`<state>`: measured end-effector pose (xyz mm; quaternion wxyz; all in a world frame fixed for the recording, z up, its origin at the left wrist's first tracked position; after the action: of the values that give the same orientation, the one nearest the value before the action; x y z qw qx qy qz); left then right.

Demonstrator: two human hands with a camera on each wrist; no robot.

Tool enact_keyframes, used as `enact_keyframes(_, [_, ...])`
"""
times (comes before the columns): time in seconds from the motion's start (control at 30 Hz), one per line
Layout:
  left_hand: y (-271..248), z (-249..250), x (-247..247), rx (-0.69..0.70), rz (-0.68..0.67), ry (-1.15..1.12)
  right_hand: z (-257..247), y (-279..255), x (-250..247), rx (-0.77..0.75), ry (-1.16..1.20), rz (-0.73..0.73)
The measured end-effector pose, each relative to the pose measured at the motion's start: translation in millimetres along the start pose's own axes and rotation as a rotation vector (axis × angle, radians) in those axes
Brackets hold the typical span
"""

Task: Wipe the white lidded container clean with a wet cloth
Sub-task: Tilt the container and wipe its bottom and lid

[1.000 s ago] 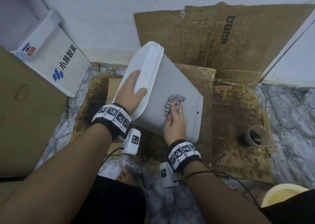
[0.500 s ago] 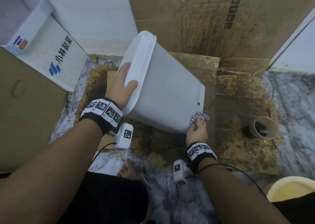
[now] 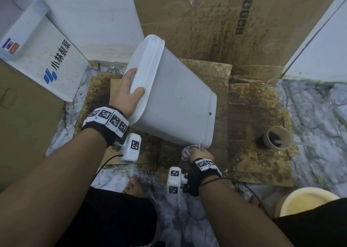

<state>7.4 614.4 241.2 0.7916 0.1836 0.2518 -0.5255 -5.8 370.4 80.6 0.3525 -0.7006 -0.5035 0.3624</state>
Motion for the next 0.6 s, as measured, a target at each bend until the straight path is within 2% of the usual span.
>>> enact_keyframes(0.07, [0,0,0,-0.002,-0.009,0.008,1,-6,-5,0.047,-0.061,0.008])
enact_keyframes(0.2, [3,-1,-1,0.000,-0.020,0.000,-9,-12,-11,0.011,-0.287,-0.017])
enact_keyframes(0.3, [4,1,-2,-0.010,-0.012,-0.045,-25,-18,-17,-0.012,-0.581,-0.158])
enact_keyframes(0.37, [3,1,-2,-0.012,-0.005,-0.093,-40,-30,-14,-0.001,-0.672,-0.276])
enact_keyframes(0.4, [4,1,-2,-0.010,-0.002,-0.123,-47,-38,-13,0.007,-0.662,-0.366])
enact_keyframes(0.5, [9,3,-5,-0.014,-0.004,-0.198,-71,-54,-10,0.076,-0.345,-0.624])
enact_keyframes(0.6, [15,3,-6,-0.014,0.020,-0.163,-105,-72,-6,-0.007,-0.155,-0.761])
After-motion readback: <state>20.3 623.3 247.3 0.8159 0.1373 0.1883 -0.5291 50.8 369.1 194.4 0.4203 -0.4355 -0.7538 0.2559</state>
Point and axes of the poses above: each hand's wrist, its own y-axis towards the middle knuckle, its own x-axis out of the palm, z = x × y, the point moved 1 cm from there along y, towards the middle knuckle, and after that the axes turned 10 degrees about x, right-handed, at the moved point
